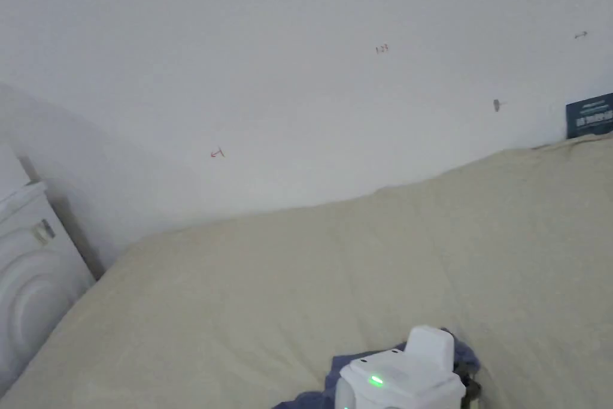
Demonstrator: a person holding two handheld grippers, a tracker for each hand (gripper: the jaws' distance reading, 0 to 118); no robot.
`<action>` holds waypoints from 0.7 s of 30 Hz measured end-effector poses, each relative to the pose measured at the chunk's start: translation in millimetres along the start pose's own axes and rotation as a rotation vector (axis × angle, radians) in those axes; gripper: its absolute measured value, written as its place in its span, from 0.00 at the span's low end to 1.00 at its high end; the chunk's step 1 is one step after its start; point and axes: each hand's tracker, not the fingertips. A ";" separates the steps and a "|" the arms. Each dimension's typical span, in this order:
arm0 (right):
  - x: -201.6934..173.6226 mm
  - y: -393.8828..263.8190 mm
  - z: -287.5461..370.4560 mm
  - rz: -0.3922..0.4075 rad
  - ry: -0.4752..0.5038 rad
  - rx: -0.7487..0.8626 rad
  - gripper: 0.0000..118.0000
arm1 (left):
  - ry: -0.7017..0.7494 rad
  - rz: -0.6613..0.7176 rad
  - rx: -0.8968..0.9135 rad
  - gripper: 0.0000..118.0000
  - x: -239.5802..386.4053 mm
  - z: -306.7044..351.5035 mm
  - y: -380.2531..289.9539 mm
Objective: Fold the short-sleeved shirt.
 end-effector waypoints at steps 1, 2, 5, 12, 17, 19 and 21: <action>9.4 -0.5 4.5 -0.012 -0.020 0.003 0.01 | -0.047 -0.012 -0.039 0.01 29.6 -21.9 -5.0; 21.3 -1.3 9.5 -0.030 -0.047 0.001 0.01 | -0.096 -0.026 -0.054 0.01 62.4 -44.4 -13.1; 49.8 -3.7 22.5 -0.066 -0.117 0.008 0.01 | -0.224 -0.053 -0.085 0.01 138.3 -76.2 -30.9; 72.2 -4.0 26.6 -0.097 -0.161 0.006 0.01 | -0.250 -0.037 -0.147 0.31 191.5 -94.0 -68.0; 53.5 7.4 19.2 -0.008 -0.083 0.029 0.01 | -0.195 0.086 -0.053 0.65 123.5 -23.5 -59.4; 40.6 13.9 13.1 0.038 -0.044 0.050 0.01 | -0.098 0.145 0.006 0.71 88.1 24.5 -57.2; 22.2 22.9 6.8 0.086 0.007 0.056 0.01 | -0.014 0.256 0.054 0.81 46.9 86.6 -58.4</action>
